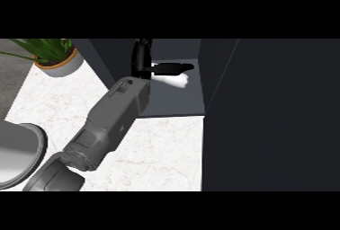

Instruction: Pick up the bottled water, place it into the cabinet and close the cabinet

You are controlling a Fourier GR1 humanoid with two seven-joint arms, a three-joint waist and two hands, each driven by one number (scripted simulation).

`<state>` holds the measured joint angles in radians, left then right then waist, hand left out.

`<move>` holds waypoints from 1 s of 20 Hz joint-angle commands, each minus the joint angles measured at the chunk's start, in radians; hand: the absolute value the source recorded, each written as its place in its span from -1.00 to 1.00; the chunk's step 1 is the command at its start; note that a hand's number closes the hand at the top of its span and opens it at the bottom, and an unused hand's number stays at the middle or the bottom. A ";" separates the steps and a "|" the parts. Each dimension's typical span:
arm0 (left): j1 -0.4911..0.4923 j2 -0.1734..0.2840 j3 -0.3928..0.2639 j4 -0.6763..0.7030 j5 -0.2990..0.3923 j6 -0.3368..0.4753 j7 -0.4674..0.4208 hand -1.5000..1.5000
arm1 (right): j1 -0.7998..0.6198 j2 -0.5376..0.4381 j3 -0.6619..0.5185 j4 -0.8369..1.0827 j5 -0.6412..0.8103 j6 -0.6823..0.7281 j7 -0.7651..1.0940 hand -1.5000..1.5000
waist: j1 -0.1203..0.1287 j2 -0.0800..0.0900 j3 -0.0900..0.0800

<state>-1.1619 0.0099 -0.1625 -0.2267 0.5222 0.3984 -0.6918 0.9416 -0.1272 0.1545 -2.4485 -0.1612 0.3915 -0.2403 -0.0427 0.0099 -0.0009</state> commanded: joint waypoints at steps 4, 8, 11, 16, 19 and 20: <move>0.090 -0.010 -0.047 -0.130 0.037 -0.009 0.030 -1.00 | -0.004 -0.002 0.021 -0.110 -0.060 -0.025 0.101 -1.00 | 0.018 -0.010 0.000; 0.206 -0.010 -0.132 -0.282 0.079 -0.049 0.046 -1.00 | 0.037 0.006 0.024 -0.103 -0.046 -0.028 0.076 -1.00 | 0.017 -0.017 0.001; 0.307 -0.010 -0.186 -0.390 0.113 -0.104 0.049 -1.00 | 0.020 0.033 0.071 -0.081 0.021 -0.048 0.068 -1.00 | 0.027 -0.019 0.000; 0.451 -0.010 -0.320 -0.597 0.156 -0.100 0.056 -1.00 | 0.053 0.045 0.112 -0.084 0.058 -0.042 0.024 -1.00 | 0.029 -0.020 0.000; 0.534 0.010 -0.319 -0.734 0.116 -0.142 0.099 -1.00 | 0.005 0.050 0.105 -0.064 0.078 -0.073 0.057 -1.00 | 0.051 -0.019 0.000; 0.583 -0.010 -0.352 -0.792 0.103 -0.095 0.078 -1.00 | 0.060 0.039 0.106 -0.104 0.061 -0.065 0.058 -1.00 | 0.048 -0.021 0.000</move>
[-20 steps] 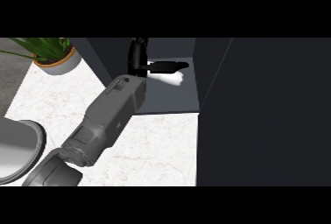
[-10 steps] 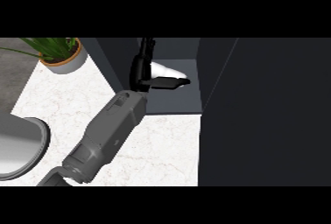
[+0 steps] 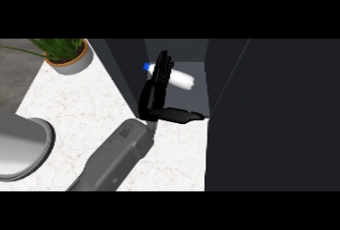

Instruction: Pick up the bottled water, place it into the cabinet and close the cabinet

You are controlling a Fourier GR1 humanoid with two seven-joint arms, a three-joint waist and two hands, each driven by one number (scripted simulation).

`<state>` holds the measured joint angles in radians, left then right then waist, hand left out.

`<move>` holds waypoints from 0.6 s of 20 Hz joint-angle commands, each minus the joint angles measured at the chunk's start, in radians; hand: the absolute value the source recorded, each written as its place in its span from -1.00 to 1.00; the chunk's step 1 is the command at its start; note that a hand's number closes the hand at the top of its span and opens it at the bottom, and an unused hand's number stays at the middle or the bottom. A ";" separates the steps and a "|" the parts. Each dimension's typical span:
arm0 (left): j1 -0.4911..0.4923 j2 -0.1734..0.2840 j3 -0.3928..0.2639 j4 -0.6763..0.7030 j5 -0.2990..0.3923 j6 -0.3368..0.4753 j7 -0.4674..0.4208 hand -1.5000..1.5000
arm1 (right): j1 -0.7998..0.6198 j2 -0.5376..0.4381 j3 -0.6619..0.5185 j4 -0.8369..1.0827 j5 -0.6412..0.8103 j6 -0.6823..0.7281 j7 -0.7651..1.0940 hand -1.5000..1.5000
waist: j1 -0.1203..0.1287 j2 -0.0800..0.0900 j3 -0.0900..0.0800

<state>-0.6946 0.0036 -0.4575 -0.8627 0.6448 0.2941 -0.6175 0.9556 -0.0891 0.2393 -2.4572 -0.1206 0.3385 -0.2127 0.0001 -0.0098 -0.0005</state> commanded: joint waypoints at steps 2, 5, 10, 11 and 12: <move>0.173 0.029 -0.066 -0.270 -0.022 0.014 0.056 -1.00 | 0.001 -0.007 -0.025 0.000 0.015 0.003 -0.027 -1.00 | 0.009 0.000 0.001; 0.265 0.072 -0.102 -0.345 -0.024 -0.041 0.048 -1.00 | 0.076 -0.074 -0.014 -0.136 0.026 0.044 0.009 -1.00 | 0.002 -0.001 0.000; 0.407 0.149 -0.163 -0.559 -0.038 -0.012 0.129 1.00 | 0.067 -0.145 -0.011 -0.126 0.053 0.115 -0.026 1.00 | 0.006 -0.002 0.001; 0.395 0.150 -0.133 -0.569 -0.022 -0.011 0.133 1.00 | 0.055 -0.165 -0.007 -0.134 0.098 0.122 -0.007 1.00 | 0.005 0.001 0.000; 0.449 0.163 -0.160 -0.569 -0.037 -0.020 0.109 1.00 | 0.079 -0.184 0.036 -0.099 0.152 0.163 -0.050 1.00 | -0.001 -0.003 0.000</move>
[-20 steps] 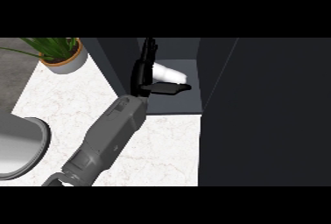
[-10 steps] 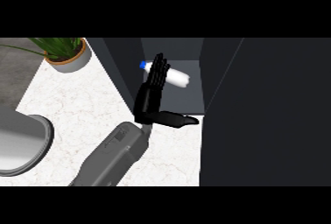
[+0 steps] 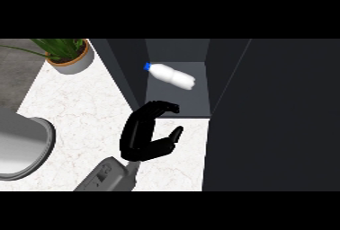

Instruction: Pick up the bottled water, place it into the cabinet and close the cabinet

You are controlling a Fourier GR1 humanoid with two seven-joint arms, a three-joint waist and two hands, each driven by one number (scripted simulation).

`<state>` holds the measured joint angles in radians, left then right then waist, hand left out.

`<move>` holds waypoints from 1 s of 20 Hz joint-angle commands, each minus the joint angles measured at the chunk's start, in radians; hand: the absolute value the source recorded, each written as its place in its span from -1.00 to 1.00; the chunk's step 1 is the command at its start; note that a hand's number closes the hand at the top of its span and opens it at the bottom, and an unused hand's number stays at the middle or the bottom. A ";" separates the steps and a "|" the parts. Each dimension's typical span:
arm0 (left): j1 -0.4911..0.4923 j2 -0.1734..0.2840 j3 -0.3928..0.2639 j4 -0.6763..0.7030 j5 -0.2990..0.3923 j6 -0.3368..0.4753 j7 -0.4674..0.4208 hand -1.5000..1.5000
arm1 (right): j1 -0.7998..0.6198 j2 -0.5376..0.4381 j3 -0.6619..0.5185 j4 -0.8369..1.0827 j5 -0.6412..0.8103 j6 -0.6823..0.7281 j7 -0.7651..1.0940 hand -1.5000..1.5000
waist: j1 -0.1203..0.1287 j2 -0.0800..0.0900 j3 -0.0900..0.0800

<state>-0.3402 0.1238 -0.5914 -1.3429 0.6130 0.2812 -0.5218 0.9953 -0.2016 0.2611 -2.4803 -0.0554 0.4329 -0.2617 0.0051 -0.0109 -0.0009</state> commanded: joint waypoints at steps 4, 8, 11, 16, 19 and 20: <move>0.231 0.152 0.008 -0.214 -0.002 -0.015 -0.017 1.00 | 0.044 -0.134 0.013 -0.111 0.082 0.120 -0.013 1.00 | 0.001 0.000 0.000; 0.307 0.214 0.046 -0.317 0.022 -0.016 -0.002 -1.00 | 0.005 -0.149 0.095 -0.127 0.183 0.136 -0.022 1.00 | 0.000 -0.002 -0.001; 0.372 0.268 0.088 -0.349 0.056 -0.067 -0.024 -1.00 | 0.028 -0.176 0.136 -0.202 0.194 0.143 -0.013 1.00 | -0.006 -0.002 -0.002; 0.477 0.325 0.160 -0.444 0.141 -0.107 -0.023 -1.00 | 0.027 -0.236 0.264 -0.196 0.239 0.179 0.033 1.00 | 0.000 -0.006 -0.004; 0.525 0.355 0.186 -0.471 0.170 -0.139 -0.029 -1.00 | -0.040 -0.246 0.343 -0.207 0.256 0.183 0.071 1.00 | 0.015 -0.007 -0.006; 0.532 0.366 0.201 -0.487 0.187 -0.150 -0.026 -1.00 | -0.045 -0.243 0.370 -0.231 0.250 0.171 0.099 1.00 | 0.021 -0.008 -0.009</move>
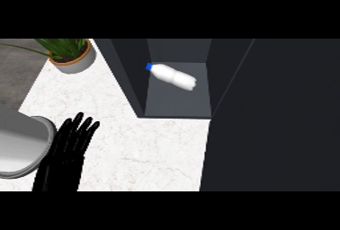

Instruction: Pick up the bottled water, place it into the cabinet and close the cabinet

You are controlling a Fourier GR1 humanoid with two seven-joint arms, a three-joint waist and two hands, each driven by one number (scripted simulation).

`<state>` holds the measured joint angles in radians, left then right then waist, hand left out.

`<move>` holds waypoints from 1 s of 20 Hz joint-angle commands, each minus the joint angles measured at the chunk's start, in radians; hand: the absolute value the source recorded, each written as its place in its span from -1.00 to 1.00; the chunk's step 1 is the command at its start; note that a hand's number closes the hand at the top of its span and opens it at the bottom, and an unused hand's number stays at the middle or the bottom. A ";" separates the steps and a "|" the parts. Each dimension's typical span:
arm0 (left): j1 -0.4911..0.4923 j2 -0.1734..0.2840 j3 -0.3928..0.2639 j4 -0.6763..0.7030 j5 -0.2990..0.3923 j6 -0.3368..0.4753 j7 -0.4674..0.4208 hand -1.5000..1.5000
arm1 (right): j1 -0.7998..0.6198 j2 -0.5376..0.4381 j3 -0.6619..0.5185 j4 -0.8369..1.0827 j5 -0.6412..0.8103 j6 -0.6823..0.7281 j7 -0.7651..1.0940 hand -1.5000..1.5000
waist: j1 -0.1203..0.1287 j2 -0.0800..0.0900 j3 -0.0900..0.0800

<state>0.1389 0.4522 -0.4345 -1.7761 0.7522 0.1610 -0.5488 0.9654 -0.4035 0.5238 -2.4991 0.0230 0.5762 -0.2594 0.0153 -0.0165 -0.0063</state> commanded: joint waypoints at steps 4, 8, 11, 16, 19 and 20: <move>0.096 0.066 0.070 -0.057 0.068 -0.063 -0.007 -1.00 | -0.102 -0.066 0.142 -0.175 0.210 0.026 0.137 1.00 | 0.025 -0.004 -0.007; 0.132 0.111 0.106 -0.073 0.102 -0.101 0.006 -1.00 | -0.129 -0.066 0.216 -0.172 0.170 0.008 0.170 1.00 | 0.035 0.000 -0.010; 0.164 0.154 0.142 -0.102 0.122 -0.135 0.009 -1.00 | -0.125 -0.017 0.287 -0.117 0.127 -0.050 0.195 1.00 | 0.049 0.005 -0.008; 0.199 0.196 0.180 -0.122 0.157 -0.188 0.013 -1.00 | -0.160 0.033 0.355 -0.075 0.048 -0.083 0.191 1.00 | 0.086 0.014 -0.008; 0.202 0.216 0.192 -0.121 0.170 -0.236 0.013 -1.00 | -0.222 0.024 0.345 -0.060 0.043 -0.072 0.221 1.00 | 0.107 0.026 -0.008; 0.202 0.220 0.189 -0.116 0.171 -0.245 0.016 -1.00 | -0.227 0.028 0.343 -0.050 0.034 -0.076 0.222 1.00 | 0.114 0.029 -0.009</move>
<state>0.3296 0.6459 -0.2609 -1.8874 0.9082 -0.0422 -0.5366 0.8110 -0.4129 0.6446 -2.4906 0.0250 0.4534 -0.1290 0.1051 0.0030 -0.0147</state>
